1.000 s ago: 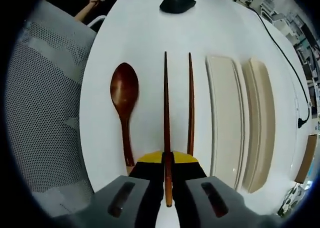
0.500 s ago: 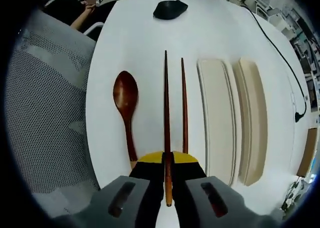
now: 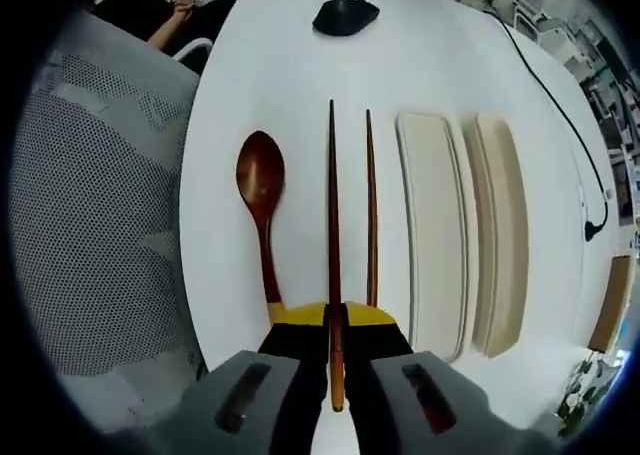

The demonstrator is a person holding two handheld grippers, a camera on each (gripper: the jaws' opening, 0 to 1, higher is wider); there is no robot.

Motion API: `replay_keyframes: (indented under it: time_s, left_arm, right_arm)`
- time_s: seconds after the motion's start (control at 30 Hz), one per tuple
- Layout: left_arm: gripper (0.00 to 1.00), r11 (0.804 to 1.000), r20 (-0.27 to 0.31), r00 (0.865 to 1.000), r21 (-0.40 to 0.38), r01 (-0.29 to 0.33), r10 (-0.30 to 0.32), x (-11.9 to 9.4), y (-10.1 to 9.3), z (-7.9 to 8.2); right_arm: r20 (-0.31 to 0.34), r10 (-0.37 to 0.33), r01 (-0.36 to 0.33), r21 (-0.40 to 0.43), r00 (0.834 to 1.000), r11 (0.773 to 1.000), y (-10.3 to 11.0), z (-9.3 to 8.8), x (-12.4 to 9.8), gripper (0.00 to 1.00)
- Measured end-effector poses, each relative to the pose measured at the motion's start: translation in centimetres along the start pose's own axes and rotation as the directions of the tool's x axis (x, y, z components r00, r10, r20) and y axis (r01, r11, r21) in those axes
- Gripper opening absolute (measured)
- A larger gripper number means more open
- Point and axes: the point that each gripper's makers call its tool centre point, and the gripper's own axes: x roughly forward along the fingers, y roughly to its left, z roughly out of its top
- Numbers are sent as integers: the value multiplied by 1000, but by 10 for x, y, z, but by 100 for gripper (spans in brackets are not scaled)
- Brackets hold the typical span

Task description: Arrange the utensils inside the cutlery case until each visible utensil rests in its matching compartment.

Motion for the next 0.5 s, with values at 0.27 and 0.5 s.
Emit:
replay_keyframes:
  time_s: [0.27,0.5]
  left_arm:
    - [64,1000,-3,1000,1,2,-2,0,0,0]
    - [65,1000,25,1000,-1,10,-10,-1,-1,5]
  right_arm:
    - [30,-23,24,-22,999,999,-11,14,-27,1]
    - [14,-22,23,-54,1000,998,-17,17,-43,1]
